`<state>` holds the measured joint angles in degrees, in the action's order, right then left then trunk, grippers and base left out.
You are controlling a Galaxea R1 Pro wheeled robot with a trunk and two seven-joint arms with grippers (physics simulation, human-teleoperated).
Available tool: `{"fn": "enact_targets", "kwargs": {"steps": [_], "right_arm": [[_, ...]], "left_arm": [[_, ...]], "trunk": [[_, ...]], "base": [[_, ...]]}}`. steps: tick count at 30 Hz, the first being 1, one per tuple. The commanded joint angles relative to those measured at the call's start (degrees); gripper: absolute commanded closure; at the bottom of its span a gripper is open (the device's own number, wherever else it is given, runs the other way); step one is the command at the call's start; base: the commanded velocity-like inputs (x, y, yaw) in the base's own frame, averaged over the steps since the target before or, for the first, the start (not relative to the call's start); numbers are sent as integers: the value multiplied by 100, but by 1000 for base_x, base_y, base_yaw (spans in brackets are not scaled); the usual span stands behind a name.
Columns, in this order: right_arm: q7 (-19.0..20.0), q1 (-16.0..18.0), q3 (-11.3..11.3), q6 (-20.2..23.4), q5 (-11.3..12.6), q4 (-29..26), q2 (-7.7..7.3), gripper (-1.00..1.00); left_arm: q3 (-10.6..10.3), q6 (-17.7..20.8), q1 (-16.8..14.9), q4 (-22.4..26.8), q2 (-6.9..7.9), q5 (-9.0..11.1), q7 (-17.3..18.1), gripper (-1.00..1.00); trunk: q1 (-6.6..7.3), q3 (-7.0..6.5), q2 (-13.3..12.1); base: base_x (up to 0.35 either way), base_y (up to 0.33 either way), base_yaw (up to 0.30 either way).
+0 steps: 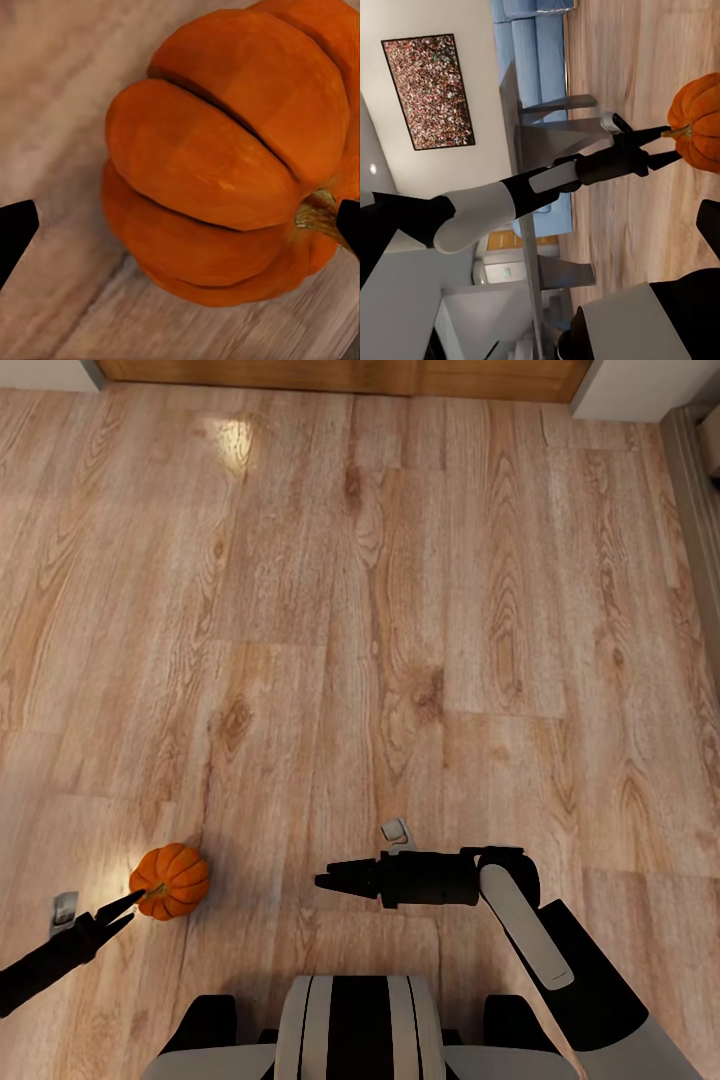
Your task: Place each of the two pumpkins and all three candles from the living room inside a cabinet in the living room (use any cabinet), then make sure every cabinet is closed, and position the cauldron so it is next to a table in the living room.
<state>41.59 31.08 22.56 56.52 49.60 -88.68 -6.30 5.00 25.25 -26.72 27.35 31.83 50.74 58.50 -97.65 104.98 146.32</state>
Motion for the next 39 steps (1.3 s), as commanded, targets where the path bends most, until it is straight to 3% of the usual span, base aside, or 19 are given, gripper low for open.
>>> {"fn": "enact_targets", "kwargs": {"steps": [1,39], "right_arm": [[15,3,3,17,-3,0,-3,-100],[15,3,3,17,-3,0,-3,-100]], "left_arm": [[1,52,-2,0,-3,38,-45,-100],[-76,45,0,85,-34,23,-41,-100]], "trunk": [[1,2,1],[-48,2,26]], "base": [[0,0,0],[0,0,0]]}}
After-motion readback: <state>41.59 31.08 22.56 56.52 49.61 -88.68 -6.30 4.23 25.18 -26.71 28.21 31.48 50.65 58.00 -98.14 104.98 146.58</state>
